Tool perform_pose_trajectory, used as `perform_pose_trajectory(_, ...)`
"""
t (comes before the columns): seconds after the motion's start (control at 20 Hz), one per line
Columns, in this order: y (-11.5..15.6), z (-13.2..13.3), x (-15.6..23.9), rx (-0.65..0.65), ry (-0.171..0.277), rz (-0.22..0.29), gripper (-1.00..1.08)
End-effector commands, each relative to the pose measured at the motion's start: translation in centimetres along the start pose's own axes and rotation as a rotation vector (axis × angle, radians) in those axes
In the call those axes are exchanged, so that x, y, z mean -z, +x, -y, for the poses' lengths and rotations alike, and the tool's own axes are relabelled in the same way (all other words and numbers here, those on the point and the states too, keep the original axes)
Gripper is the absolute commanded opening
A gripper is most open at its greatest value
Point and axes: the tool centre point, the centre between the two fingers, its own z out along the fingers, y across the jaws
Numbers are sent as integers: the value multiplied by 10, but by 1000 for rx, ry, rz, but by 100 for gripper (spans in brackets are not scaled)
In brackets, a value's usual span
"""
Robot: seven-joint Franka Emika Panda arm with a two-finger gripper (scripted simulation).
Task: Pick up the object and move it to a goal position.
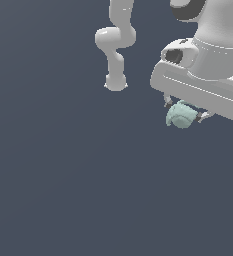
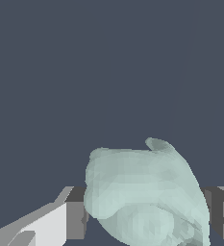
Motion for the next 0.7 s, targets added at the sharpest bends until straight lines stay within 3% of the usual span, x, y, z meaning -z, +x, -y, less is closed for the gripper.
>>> perform_pose_trajectory(0.0,-1,5,15,0,-1,1,-100)
perform_pose_trajectory(0.65,-2,18,51,0,0,1,-100)
